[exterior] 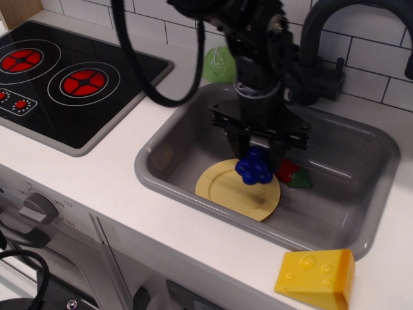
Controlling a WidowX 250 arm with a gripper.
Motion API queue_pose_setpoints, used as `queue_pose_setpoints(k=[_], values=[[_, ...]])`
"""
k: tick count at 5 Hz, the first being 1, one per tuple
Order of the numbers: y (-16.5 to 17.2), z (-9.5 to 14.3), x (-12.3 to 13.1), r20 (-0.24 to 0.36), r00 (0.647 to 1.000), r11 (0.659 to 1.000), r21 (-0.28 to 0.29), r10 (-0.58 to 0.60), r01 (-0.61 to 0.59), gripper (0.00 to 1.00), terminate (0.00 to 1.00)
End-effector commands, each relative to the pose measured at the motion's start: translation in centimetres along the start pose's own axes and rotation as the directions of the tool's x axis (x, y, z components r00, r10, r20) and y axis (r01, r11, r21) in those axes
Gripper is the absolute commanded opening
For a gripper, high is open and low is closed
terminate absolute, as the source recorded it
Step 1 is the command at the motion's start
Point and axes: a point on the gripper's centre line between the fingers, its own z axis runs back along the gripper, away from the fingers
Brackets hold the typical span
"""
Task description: Put blueberries on plate sink
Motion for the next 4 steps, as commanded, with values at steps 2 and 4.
queue_pose_setpoints(k=[2, 4], values=[[1.2, 0.2, -1.3, 0.010, 0.998, 0.998, 0.014, -0.055, 0.055, 0.00, 0.00], [1.6, 0.9, -1.7, 0.040, 0.999, 1.000, 0.021, 0.015, -0.016, 1.00, 0.00]])
